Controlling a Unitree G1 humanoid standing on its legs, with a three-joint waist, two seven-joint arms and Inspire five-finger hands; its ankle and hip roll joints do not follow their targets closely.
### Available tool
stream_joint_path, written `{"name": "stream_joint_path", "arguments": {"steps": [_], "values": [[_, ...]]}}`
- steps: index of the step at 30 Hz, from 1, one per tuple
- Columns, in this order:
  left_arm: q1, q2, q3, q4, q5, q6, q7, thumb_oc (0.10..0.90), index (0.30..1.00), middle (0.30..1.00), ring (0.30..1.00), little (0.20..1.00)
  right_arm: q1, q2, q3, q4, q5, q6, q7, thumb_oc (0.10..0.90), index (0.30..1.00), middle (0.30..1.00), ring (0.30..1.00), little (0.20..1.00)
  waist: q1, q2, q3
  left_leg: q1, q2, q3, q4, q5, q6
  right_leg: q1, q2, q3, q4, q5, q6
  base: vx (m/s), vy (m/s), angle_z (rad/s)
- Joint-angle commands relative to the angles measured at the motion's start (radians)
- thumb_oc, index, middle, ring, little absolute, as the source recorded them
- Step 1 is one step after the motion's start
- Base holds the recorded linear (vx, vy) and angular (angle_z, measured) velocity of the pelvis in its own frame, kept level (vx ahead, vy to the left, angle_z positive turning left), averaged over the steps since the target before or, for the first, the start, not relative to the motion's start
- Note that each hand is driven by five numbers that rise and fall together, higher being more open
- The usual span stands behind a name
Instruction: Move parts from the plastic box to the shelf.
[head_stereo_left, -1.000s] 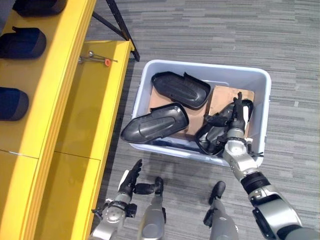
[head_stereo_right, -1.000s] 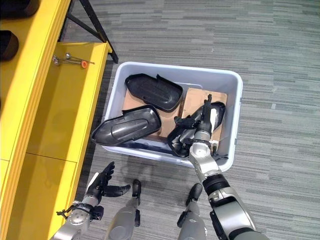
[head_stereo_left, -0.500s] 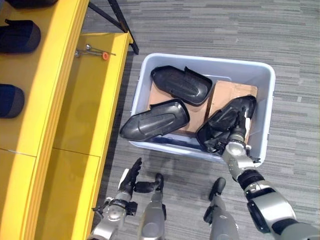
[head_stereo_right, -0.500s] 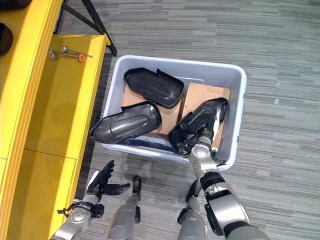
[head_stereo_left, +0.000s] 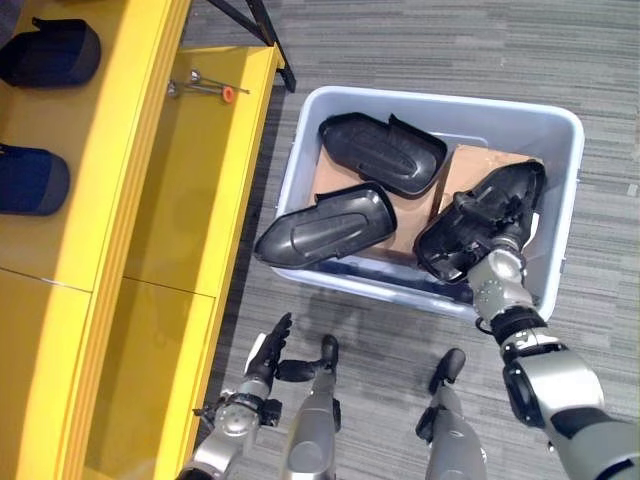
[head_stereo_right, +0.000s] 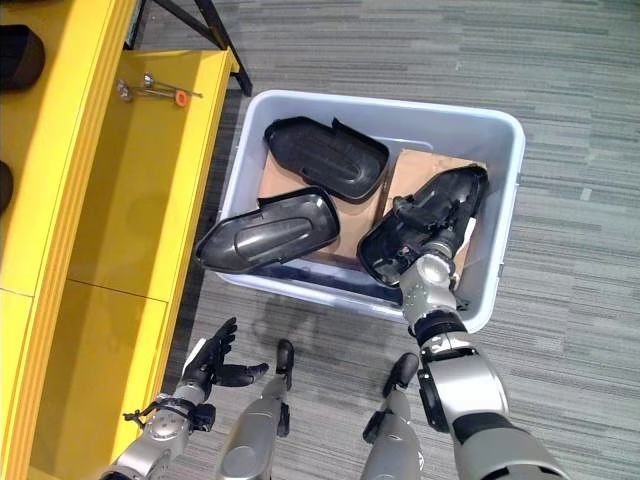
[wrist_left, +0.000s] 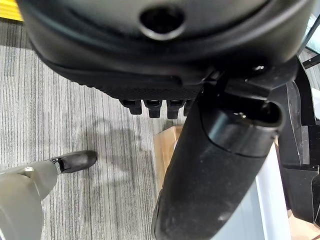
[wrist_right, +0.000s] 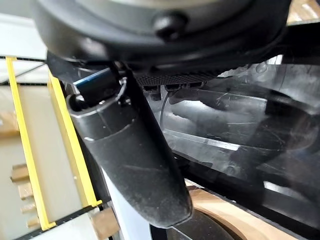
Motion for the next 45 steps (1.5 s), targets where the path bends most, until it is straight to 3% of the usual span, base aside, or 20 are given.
{"name": "stream_joint_path", "arguments": {"steps": [1,5,11,18,21,22,26,28,32,45], "values": [[-0.012,0.063,-0.043,-0.081,-0.02,-0.064,0.014,0.9,1.0,1.0,1.0,1.0,-0.073,-0.021,0.03,0.086,-0.001,0.042,0.04,0.9,1.0,1.0,1.0,1.0,0.039,-0.022,0.003,-0.033,0.015,0.023,0.031,0.006,0.001,0.011,-0.083,0.051,0.065,-0.11,0.063,0.0,0.0,0.0],[-0.018,0.069,-0.048,-0.083,-0.019,-0.07,0.003,0.9,1.0,1.0,1.0,1.0,-0.087,-0.081,0.102,0.15,-0.158,0.099,0.069,0.9,1.0,1.0,1.0,1.0,0.051,-0.018,0.005,-0.031,0.015,0.019,0.034,0.002,0.002,0.017,-0.084,0.044,0.069,-0.116,0.066,0.01,-0.007,0.03],[-0.017,0.073,-0.04,-0.092,-0.01,-0.084,0.005,0.9,1.0,1.0,1.0,1.0,-0.084,-0.137,0.189,0.174,-0.362,0.124,0.057,0.9,1.0,1.0,1.0,1.0,0.051,-0.021,0.007,-0.032,0.013,0.015,0.036,0.002,0.004,0.018,-0.084,0.041,0.07,-0.116,0.067,0.0,-0.001,0.08],[-0.023,0.064,-0.023,-0.082,-0.001,-0.09,0.026,0.9,1.0,1.0,1.0,1.0,-0.056,-0.145,0.208,0.116,-0.434,0.106,0.013,0.9,1.0,1.0,1.0,1.0,0.033,-0.039,0.006,-0.036,0.013,0.018,0.034,0.005,0.007,0.011,-0.08,0.046,0.068,-0.109,0.066,0.0,0.0,0.0],[-0.014,0.061,-0.002,-0.077,0.002,-0.086,0.043,0.9,1.0,1.0,1.0,1.0,-0.024,-0.134,0.238,-0.034,-0.486,0.088,-0.032,0.9,1.0,1.0,1.0,1.0,0.014,-0.058,0.01,-0.032,0.015,0.023,0.033,0.004,0.007,0.005,-0.078,0.057,0.07,-0.107,0.064,0.0,0.0,0.0],[-0.001,0.058,0.02,-0.076,0.007,-0.082,0.055,0.9,1.0,1.0,1.0,1.0,0.019,-0.127,0.263,-0.195,-0.549,0.082,-0.061,0.9,1.0,1.0,1.0,1.0,-0.009,-0.076,0.016,-0.03,0.018,0.031,0.032,0.003,0.007,-0.002,-0.073,0.069,0.073,-0.106,0.062,0.0,0.0,0.0],[0.033,0.058,0.063,-0.085,0.01,-0.074,0.074,0.9,1.0,1.0,1.0,1.0,0.139,-0.122,0.24,-0.525,-0.658,0.089,-0.107,0.9,1.0,1.0,1.0,1.0,-0.044,-0.106,0.022,-0.027,0.023,0.041,0.032,-0.001,0.008,-0.015,-0.068,0.085,0.079,-0.106,0.059,-0.01,0.011,-0.17],[0.049,0.061,0.091,-0.11,0.016,-0.074,0.081,0.9,1.0,1.0,1.0,1.0,0.226,-0.145,0.213,-0.739,-0.815,0.101,-0.133,0.9,1.0,1.0,1.0,1.0,-0.061,-0.117,0.024,-0.028,0.024,0.047,0.035,-0.005,0.01,-0.022,-0.071,0.092,0.083,-0.104,0.061,-0.01,0.005,-0.12],[0.067,0.072,0.113,-0.131,0.035,-0.078,0.085,0.9,1.0,1.0,1.0,1.0,0.274,-0.151,0.188,-0.877,-0.905,0.103,-0.137,0.9,1.0,1.0,1.0,1.0,-0.068,-0.119,0.025,-0.031,0.02,0.048,0.039,-0.008,0.012,-0.025,-0.076,0.096,0.084,-0.102,0.062,0.0,0.0,0.0],[0.095,0.081,0.142,-0.154,0.065,-0.079,0.089,0.9,1.0,1.0,1.0,1.0,0.373,-0.136,0.179,-1.051,-0.937,0.081,-0.113,0.9,1.0,1.0,1.0,1.0,-0.085,-0.13,0.025,-0.032,0.013,0.058,0.038,-0.011,0.015,-0.034,-0.081,0.104,0.086,-0.099,0.064,0.0,0.002,-0.02]]}}
